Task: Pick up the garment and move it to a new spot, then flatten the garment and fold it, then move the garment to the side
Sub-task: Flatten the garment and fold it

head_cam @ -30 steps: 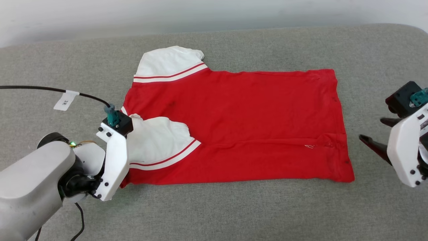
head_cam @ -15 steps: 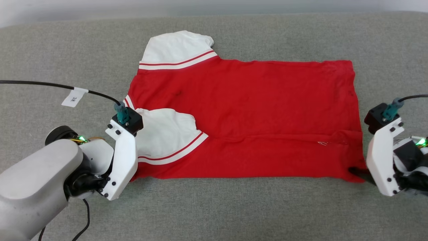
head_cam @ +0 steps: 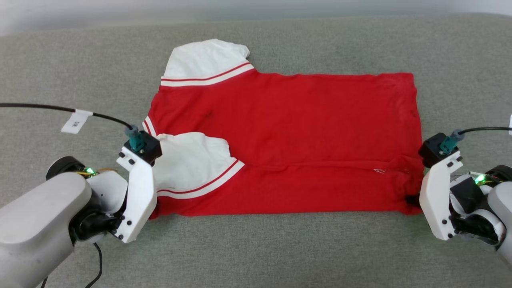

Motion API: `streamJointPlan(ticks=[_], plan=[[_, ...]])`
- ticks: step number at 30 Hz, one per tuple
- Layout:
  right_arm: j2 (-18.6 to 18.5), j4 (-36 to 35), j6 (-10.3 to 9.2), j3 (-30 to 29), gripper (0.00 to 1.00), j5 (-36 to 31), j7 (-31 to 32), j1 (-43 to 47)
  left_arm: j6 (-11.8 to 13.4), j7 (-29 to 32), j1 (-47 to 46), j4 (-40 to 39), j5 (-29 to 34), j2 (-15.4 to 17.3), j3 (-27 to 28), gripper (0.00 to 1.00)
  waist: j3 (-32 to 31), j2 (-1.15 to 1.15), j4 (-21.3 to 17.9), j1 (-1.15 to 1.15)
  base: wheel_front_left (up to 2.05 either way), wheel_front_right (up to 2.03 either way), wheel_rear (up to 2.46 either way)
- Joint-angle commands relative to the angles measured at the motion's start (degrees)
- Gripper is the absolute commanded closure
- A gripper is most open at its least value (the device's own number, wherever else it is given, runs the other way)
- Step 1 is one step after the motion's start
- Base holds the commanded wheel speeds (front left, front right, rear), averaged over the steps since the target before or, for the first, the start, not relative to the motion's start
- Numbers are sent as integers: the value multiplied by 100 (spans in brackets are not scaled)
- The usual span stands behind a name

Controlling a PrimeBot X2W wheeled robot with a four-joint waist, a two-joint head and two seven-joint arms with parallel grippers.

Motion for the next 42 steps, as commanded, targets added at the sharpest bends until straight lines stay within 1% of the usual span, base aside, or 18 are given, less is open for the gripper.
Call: streamJointPlan(ticks=[1, 8, 13, 15, 17, 19, 21, 25, 26, 27, 28, 31, 36, 39, 42], plan=[[-8, 22, 4, 95, 100, 61, -114, 83, 22, -69, 97, 9, -34, 26, 34, 100, -129, 0, -34, 0, 0, 0, 0], [-779, -635, 4, 137, 100, 344, -562, 246, 5, -225, 441, -185, -203, 216, 0, 100, -539, 0, -55, 0, 0, 0, 0], [-1314, -1100, 3, 49, 100, 574, -571, 591, 85, -291, 861, -612, -334, 486, -115, 100, -725, 0, -90, 0, 0, 0, 0], [-1460, -1212, 2, 9, 100, 653, -543, 803, 150, -318, 1037, -792, -355, 556, -173, 100, -754, 0, -88, 0, 0, 0, 0], [-1529, -1258, 2, -28, 100, 714, -506, 1019, 219, -348, 1220, -915, -412, 605, -228, 100, -756, 0, -86, 0, 0, 0, 0], [-1521, -1223, 2, -63, 100, 722, -491, 1209, 274, -370, 1353, -973, -432, 624, -279, 100, -733, 0, -83, 0, 0, 0, 0], [-1454, -1133, 2, -59, 100, 676, -443, 1368, 311, -401, 1427, -977, -403, 621, -308, 100, -689, 0, -81, 0, 0, 0, 0], [-1238, -934, 2, -74, 100, 603, -448, 1516, 355, -510, 1499, -849, -351, 516, -328, 100, -622, 0, -59, 0, 0, 0, 0], [-1189, -904, 2, -107, 69, 577, -499, 1515, 359, -559, 1492, -817, -354, 489, -300, 78, -622, 0, -51, 0, 0, 0, 0], [-1154, -888, 2, -136, 18, 551, -548, 1519, 352, -630, 1450, -802, -309, 475, -270, 0, -627, 0, -44, 0, 0, 0, 0], [-1132, -889, 2, -167, 0, 505, -613, 1510, 343, -682, 1407, -784, -292, 473, -243, 0, -643, 0, -38, 0, 0, 0, 0], [-1141, -973, 3, -275, 0, 320, -858, 1487, 305, -813, 1259, -842, -243, 562, -124, 0, -742, 0, -20, 0, 0, 0, 0], [-1094, -1226, 3, -773, 0, -38, -1583, 1452, 410, -1125, 1057, -947, -267, 743, 205, 0, -891, 0, -39, 0, 0, 0, 0], [-889, -1356, 3, -1337, 0, -395, -2247, 1406, 473, -1460, 876, -853, -53, 781, 387, 0, -905, 0, -99, 0, 0, 0, 0], [-495, -1512, 3, -1929, 0, -937, -2933, 1432, 571, -1800, 701, -669, 162, 710, 547, 0, -855, 0, -199, 0, 0, 0, 0]])
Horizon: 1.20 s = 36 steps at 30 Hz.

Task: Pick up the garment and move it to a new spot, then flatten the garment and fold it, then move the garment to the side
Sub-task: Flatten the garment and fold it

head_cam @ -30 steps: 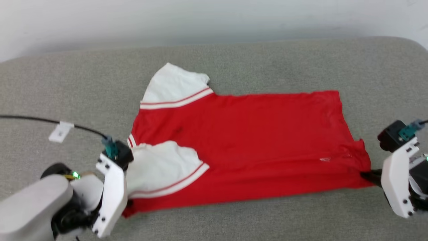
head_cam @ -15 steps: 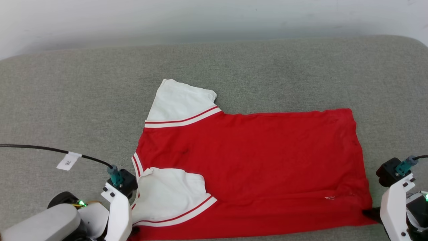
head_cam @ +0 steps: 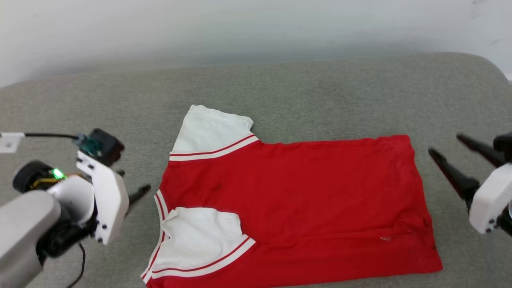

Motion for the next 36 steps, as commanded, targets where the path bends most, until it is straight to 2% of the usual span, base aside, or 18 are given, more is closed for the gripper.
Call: streamJointPlan(ticks=[1, 5, 9, 10, 11, 12, 13, 18, 23, 28, 36], plan=[[296, -130, -6, -288, 0, -285, -351, 28, 66, -162, -137, 136, 76, -87, 90, 0, 68, 0, -87, 0, 0, 0, 0], [920, -543, -7, -1067, 0, -928, -1011, 235, 119, -463, -453, 458, 272, -224, 279, 0, 255, 0, -231, 0, 0, 0, 0], [1631, -1181, -7, -1822, 0, -1561, -1537, 579, 83, -441, -900, 733, 382, -375, 409, 0, 545, 0, -346, 0, 0, 0, 0], [1631, -1181, -7, -1822, 0, -1561, -1537, 579, 83, -441, -900, 733, 382, -375, 409, 0, 545, 0, -346, 0, 0, 0, 0], [1830, -1323, -7, -2023, 0, -1676, -1637, 684, 73, -393, -1032, 803, 400, -430, 436, 0, 617, 0, -366, 0, 0, 0, 0], [2177, -1646, -6, -2289, 0, -1938, -1825, 878, 27, -285, -1334, 948, 438, -528, 498, 0, 797, 0, -422, 0, 0, 0, 0], [2177, -1646, -6, -2289, 0, -1938, -1825, 878, 27, -285, -1334, 948, 438, -528, 498, 0, 797, 0, -422, 0, 0, 0, 0], [2789, -2193, -6, -2493, 0, -2381, -1999, 1305, -67, 93, -2159, 1399, 438, -782, 665, 0, 1271, 0, -584, 0, 0, 0, 0], [3028, -2298, -6, -2377, 0, -2507, -2096, 1260, -241, 1016, -2900, 1851, 277, -1001, 629, 0, 1720, 0, -810, 0, 0, 0, 0], [3116, -2218, -6, -2287, 0, -2548, -2188, 1066, -302, 2084, -3451, 2185, 69, -1111, 537, 0, 2097, 0, -1016, 0, 0, 0, 0], [3108, -1878, -7, -2122, 0, -2467, -2323, 759, -379, 3173, -3770, 2413, 51, -1039, 247, 0, 2506, 0, -1245, 0, 0, 0, 0]])
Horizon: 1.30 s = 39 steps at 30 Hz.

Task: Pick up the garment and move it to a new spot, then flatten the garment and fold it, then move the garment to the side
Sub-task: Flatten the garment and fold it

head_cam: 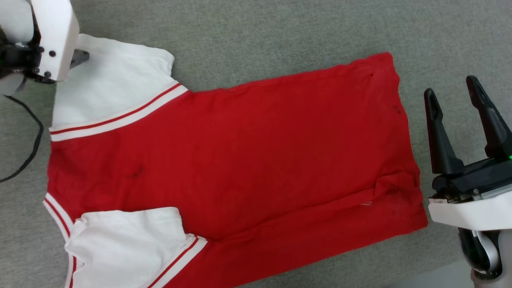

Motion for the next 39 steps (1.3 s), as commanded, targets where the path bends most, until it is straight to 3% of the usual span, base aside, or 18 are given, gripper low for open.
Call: streamJointPlan(ticks=[1, 8, 9, 10, 16, 20, 27, 31, 36, 39], plan=[[-1, 62, -7, -25, 0, 57, -48, -68, -13, 70, -25, 20, 13, 9, -49, 0, 97, 0, -86, -1, 0, 0, 0], [-140, 404, -7, -96, 0, 231, 22, -244, -67, 147, 324, 75, 0, -72, -257, 0, 112, 0, -85, -1, 0, 0, 0], [-180, 428, -7, -125, 0, 248, 59, -276, -69, 117, 341, 80, -36, -89, -241, 68, 93, 0, -75, -1, 0, 0, 0], [-212, 422, -7, -185, 0, 264, 65, -336, -77, 115, 345, 86, -59, -112, -238, 100, 67, 0, -60, -1, 0, 0, 0], [-583, 268, -7, -445, 0, 272, 285, -680, -210, -251, 280, 62, -65, -190, -152, 100, -320, 0, 101, -1, 0, 0, 0], [-1060, 125, -6, -451, 0, 314, 816, -1033, -315, -483, 331, -97, -60, -229, -169, 100, -594, 0, 276, -1, 0, 0, 0], [-2267, 428, -7, 266, 0, 974, 3068, -1833, -415, -762, 466, -670, 8, -249, -345, 100, -844, 0, 661, -1, 0, 0, 0], [-2929, 764, -6, 837, 0, 1767, 4603, -2282, -441, -913, 514, -1045, 34, -288, -426, 100, -831, 0, 902, -1, 0, 0, 0], [-3439, 1224, -7, 1414, 0, 2738, 6219, -2751, -445, -1138, 406, -1394, 44, -390, -416, 100, -669, 0, 1161, -1, 0, 0, 0], [-3555, 1488, -6, 1573, 0, 3010, 6827, -3004, -445, -1180, 301, -1542, 83, -420, -433, 100, -517, 0, 1315, -1, 0, 0, 0]])
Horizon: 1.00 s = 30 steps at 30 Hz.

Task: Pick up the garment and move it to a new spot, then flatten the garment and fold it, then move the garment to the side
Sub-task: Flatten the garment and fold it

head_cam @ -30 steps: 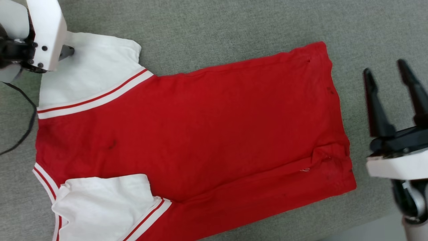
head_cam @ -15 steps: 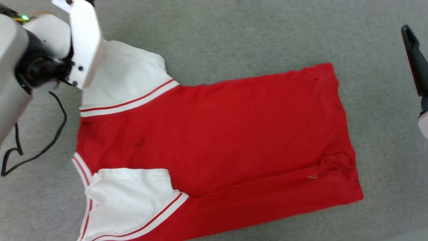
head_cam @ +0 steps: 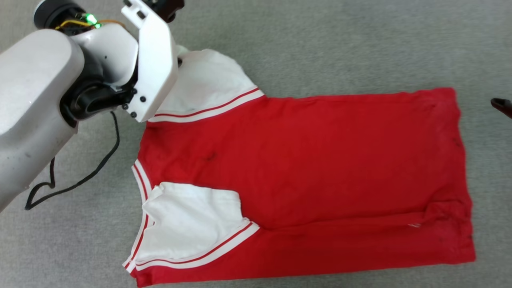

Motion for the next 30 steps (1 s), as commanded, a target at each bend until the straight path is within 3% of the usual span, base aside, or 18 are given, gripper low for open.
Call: streamJointPlan(ticks=[1, 5, 18, 19, 20, 30], plan=[[2, 141, -5, 63, 0, 67, 188, -163, 0, -37, -104, -62, 35, -21, 2, 100, 189, 0, 172, 0, 0, 0, 0], [188, 501, -5, 179, 0, 79, 391, -392, -5, -127, -233, -199, 106, -41, -20, 100, 408, 0, 331, 0, 0, 0, 0], [821, 1458, -4, 1079, 0, 99, -71, -189, -7, -373, -422, -271, 120, -44, -191, 100, 783, 0, 489, 0, 0, 0, 0], [854, 1503, -4, 1125, 65, 129, -177, -206, -7, -399, -424, -253, 109, -37, -214, 100, 774, 0, 478, 0, 0, 0, 0], [866, 1528, -4, 1167, 100, 138, -294, -230, -8, -416, -417, -228, 98, -28, -243, 100, 748, 0, 463, 0, 0, 0, 0], [382, 1233, -5, 1539, 100, 307, -1583, -495, -8, -843, -42, -222, -132, 251, -427, 100, -26, 0, 299, 0, 0, 0, 0]])
